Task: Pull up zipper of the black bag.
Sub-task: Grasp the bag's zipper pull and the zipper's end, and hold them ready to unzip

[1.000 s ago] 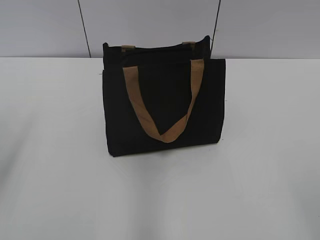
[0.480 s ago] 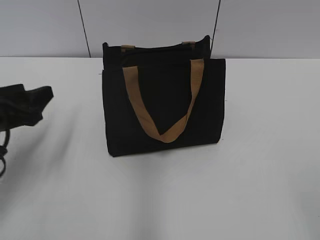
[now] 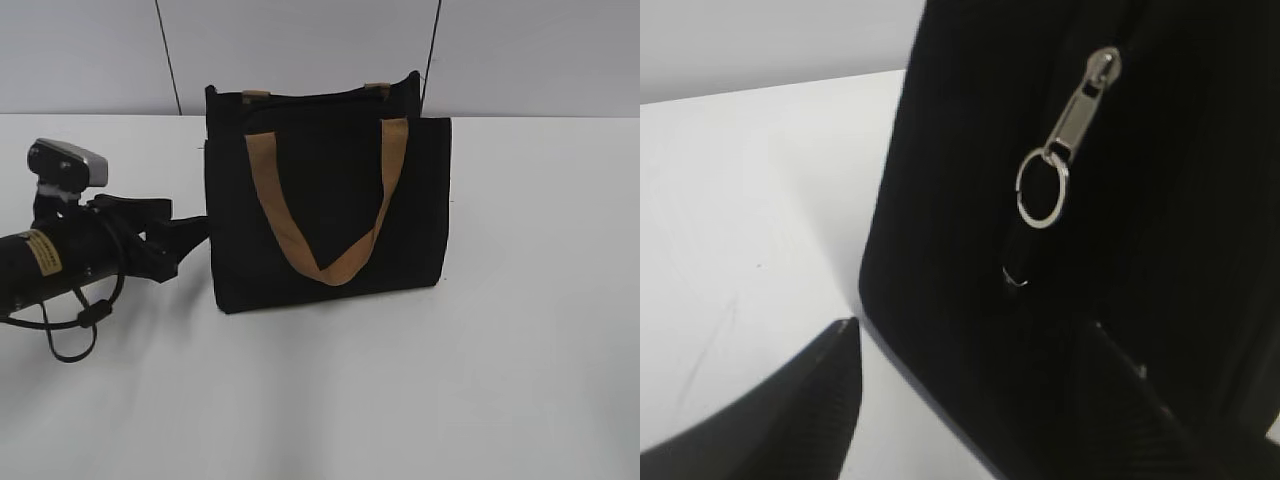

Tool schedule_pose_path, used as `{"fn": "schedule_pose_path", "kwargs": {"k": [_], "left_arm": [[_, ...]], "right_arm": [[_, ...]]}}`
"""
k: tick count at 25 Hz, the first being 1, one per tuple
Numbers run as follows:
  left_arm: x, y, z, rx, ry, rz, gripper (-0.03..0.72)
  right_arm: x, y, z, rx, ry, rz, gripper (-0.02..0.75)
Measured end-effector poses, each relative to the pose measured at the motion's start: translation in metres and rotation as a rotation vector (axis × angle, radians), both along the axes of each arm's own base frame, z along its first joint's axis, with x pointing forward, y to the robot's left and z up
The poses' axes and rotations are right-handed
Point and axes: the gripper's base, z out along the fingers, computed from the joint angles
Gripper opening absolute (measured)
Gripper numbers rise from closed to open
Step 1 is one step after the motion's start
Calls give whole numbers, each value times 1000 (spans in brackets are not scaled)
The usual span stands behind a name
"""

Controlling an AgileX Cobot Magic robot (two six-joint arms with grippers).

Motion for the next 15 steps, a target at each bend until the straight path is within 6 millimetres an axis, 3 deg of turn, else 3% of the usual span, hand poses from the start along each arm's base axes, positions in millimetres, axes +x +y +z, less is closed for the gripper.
{"fn": "schedule_pose_path", "kwargs": {"k": [15], "left_arm": [[43, -27, -21, -16, -83, -211, 439]], "right_arm": [[0, 0, 0, 1, 0, 0, 415]]}}
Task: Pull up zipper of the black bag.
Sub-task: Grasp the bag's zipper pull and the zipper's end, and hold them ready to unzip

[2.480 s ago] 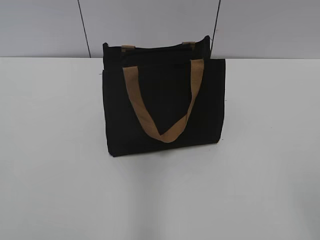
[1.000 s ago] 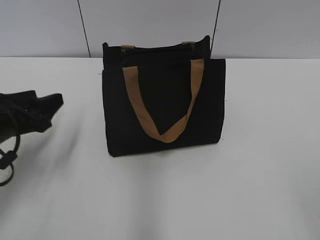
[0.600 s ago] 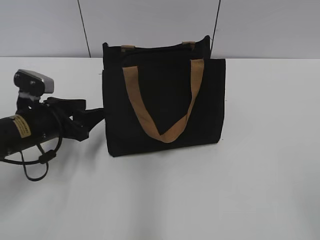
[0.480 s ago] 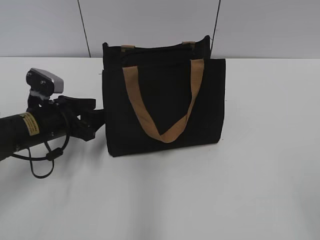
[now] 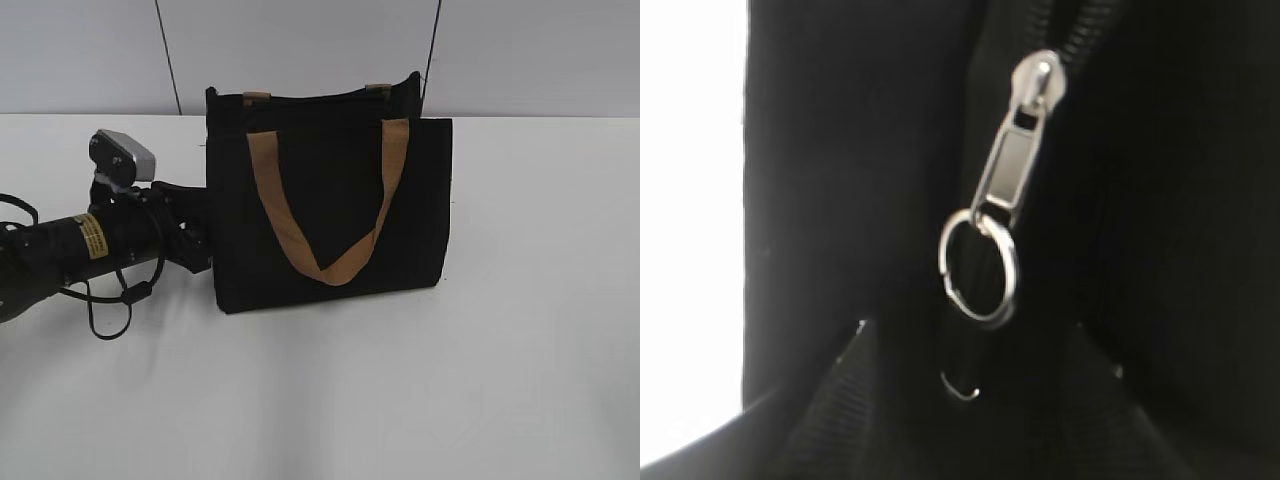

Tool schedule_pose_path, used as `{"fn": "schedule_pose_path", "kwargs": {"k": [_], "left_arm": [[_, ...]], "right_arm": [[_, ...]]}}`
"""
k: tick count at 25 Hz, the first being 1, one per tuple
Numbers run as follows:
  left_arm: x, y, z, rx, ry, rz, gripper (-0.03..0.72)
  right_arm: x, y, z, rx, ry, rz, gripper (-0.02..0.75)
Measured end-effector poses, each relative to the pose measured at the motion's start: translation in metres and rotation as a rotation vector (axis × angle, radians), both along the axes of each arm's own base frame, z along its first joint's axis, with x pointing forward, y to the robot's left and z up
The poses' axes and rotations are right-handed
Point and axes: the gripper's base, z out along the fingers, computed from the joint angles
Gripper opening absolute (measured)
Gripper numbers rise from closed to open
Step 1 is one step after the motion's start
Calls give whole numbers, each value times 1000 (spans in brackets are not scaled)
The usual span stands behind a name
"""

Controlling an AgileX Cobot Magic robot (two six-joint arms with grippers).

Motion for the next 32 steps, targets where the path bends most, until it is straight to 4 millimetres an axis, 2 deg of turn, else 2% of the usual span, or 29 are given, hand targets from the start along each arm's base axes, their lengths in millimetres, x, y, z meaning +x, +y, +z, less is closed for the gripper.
{"fn": "schedule_pose_path", "kwargs": {"k": [3, 6, 9, 13, 17, 19, 26, 29, 32], "left_arm": [[5, -3, -4, -13, -2, -16, 414], [6, -3, -7, -21, 7, -22, 338], [6, -4, -7, -22, 8, -26, 225], [6, -3, -7, -44, 43, -7, 36], [7, -2, -3, -73, 78, 21, 21], [5, 0, 8, -61, 72, 38, 21], [-1, 11, 77, 42, 0, 128, 20], [-7, 14, 108, 25, -52, 151, 20], [-13, 16, 126, -18, -71, 161, 20]], "right_arm": [[0, 0, 0, 0, 0, 0, 415], [0, 0, 0, 0, 0, 0, 415], [0, 0, 0, 0, 0, 0, 415], [0, 0, 0, 0, 0, 0, 415], [0, 0, 0, 0, 0, 0, 415], [0, 0, 0, 0, 0, 0, 415], [0, 0, 0, 0, 0, 0, 415], [0, 0, 0, 0, 0, 0, 415], [0, 0, 0, 0, 0, 0, 415]]}}
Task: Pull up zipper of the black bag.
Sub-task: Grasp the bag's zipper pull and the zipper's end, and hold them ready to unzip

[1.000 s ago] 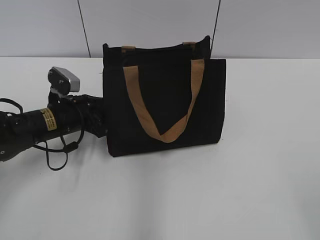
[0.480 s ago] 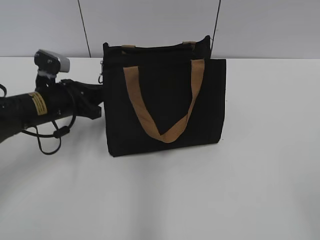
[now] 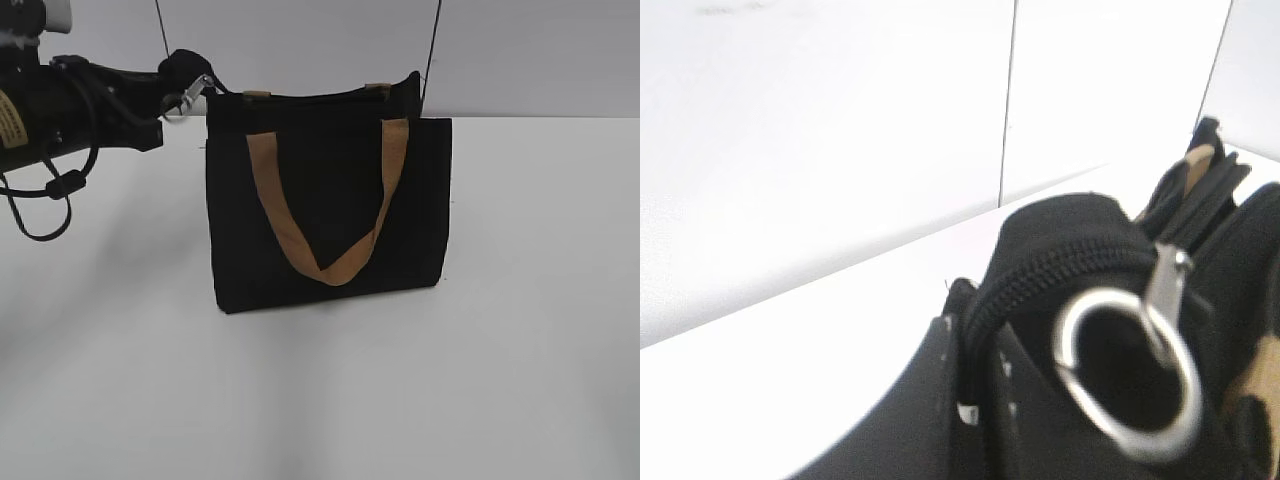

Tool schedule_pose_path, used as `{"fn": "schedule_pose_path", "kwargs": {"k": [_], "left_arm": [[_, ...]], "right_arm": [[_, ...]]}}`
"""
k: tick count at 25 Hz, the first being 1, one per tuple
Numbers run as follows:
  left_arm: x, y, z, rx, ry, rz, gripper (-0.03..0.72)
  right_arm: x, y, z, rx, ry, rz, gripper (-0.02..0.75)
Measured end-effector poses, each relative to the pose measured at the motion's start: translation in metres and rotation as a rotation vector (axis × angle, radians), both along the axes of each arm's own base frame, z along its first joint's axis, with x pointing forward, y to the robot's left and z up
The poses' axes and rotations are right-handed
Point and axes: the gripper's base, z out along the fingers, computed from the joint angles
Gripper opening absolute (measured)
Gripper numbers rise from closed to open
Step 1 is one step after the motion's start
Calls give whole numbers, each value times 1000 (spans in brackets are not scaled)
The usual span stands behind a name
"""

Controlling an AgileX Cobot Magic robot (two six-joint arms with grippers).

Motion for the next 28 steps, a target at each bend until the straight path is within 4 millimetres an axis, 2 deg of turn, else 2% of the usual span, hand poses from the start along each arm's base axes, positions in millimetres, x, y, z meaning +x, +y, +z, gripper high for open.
{"fn": "schedule_pose_path", "kwargs": {"k": [3, 13, 16, 19, 23, 28], "left_arm": [[-3, -1, 7, -21, 4, -13, 20], [-6, -1, 12, -37, 12, -14, 19], [-8, 0, 18, -60, 8, -11, 19], [-8, 0, 19, -77, 20, -8, 19], [-8, 0, 18, -97, 39, -3, 19], [-8, 0, 18, -108, 53, 1, 19]], "right_arm": [[0, 0, 0, 0, 0, 0, 415], [0, 2, 0, 15, -1, 18, 414], [9, 6, 3, -8, 44, 83, 414], [31, 14, 13, -32, 68, 204, 414], [72, 27, 26, 26, 21, 332, 414], [125, 40, 22, 121, 4, 453, 414]]}}
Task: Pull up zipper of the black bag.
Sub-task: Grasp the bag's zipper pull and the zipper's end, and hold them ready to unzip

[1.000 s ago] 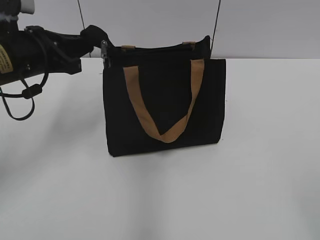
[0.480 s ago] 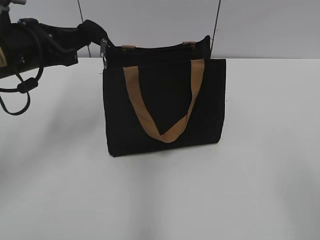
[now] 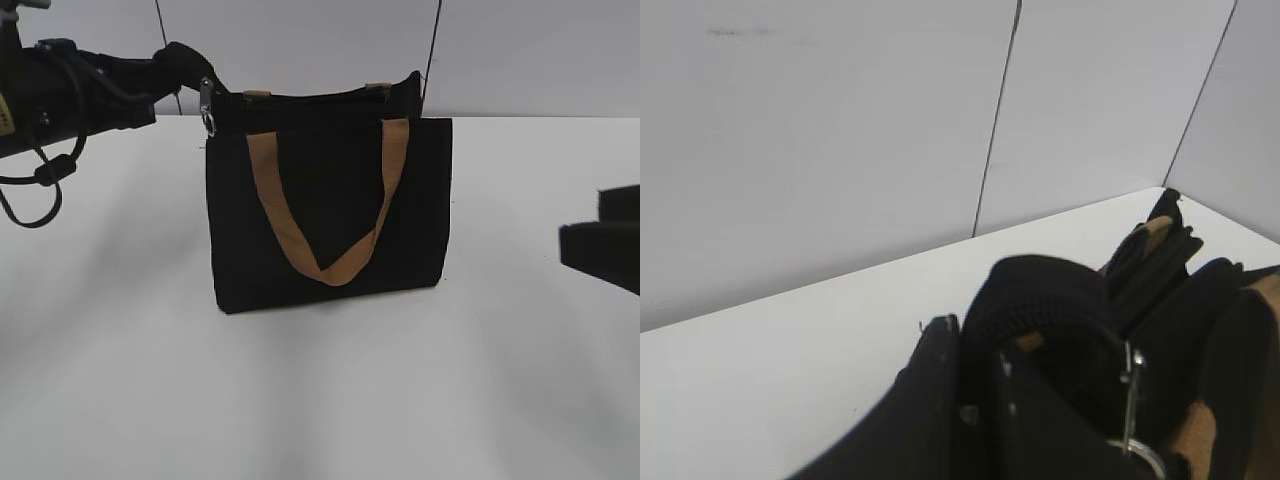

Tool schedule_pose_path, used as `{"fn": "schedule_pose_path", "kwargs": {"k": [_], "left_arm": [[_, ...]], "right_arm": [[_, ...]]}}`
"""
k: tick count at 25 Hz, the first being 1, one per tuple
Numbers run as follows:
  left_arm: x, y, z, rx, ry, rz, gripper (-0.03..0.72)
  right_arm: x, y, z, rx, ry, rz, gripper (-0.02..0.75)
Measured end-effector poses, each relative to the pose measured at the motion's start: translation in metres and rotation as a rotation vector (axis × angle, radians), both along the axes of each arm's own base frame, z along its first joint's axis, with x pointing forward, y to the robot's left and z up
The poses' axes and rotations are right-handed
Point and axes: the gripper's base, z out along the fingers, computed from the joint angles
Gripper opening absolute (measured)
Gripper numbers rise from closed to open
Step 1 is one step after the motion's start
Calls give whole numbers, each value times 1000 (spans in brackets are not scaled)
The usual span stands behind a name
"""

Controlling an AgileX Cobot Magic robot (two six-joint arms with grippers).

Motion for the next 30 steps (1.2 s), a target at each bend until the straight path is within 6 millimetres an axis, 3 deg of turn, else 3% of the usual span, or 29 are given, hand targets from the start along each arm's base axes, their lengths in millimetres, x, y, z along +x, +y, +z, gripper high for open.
{"fn": "schedule_pose_path", "kwargs": {"k": [8, 17, 24, 30], "left_arm": [[8, 0, 5, -5, 70, 29, 19], [6, -1, -1, -36, 201, 22, 19], [5, -4, 3, -78, 218, -14, 19], [3, -6, 5, -94, 213, -38, 19]], "right_arm": [[70, 38, -15, 102, -29, 193, 414], [151, 120, -10, 99, -16, 409, 414], [187, 181, -28, 96, 2, 522, 414], [214, 199, -52, 93, 43, 521, 414]]}}
